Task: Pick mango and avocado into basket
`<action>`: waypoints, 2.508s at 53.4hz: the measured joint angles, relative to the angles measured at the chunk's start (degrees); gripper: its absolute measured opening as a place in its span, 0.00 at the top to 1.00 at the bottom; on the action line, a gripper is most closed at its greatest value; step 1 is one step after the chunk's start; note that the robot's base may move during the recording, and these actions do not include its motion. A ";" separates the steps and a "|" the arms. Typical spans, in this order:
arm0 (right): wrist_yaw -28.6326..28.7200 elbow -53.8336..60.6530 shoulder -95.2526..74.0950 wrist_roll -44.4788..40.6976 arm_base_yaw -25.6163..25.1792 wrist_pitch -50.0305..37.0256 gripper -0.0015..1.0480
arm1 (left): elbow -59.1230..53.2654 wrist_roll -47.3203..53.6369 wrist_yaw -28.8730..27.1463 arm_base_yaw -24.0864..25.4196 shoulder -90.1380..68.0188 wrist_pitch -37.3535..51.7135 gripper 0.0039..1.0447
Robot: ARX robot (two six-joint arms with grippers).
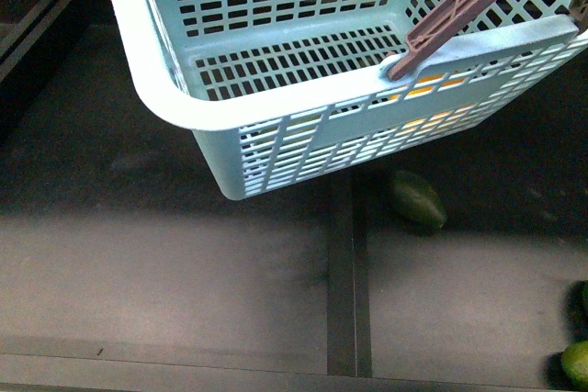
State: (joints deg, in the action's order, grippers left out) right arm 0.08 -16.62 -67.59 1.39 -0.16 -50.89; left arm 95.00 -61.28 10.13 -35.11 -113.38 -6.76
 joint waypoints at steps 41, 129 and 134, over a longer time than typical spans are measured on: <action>-0.07 15.61 26.16 -1.16 0.04 11.13 0.98 | 0.00 0.04 -0.04 -0.02 0.00 0.00 0.86; -0.09 15.63 67.23 -1.22 0.04 50.80 0.75 | 0.00 0.02 -0.02 -0.02 0.00 0.00 0.86; -0.09 15.63 67.23 -1.22 0.04 50.80 0.60 | 0.00 0.02 0.00 -0.02 0.00 0.00 0.86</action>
State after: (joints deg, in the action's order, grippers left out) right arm -0.01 -0.99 -0.36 0.16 -0.12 -0.10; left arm 95.00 -61.25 10.13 -35.14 -113.38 -6.76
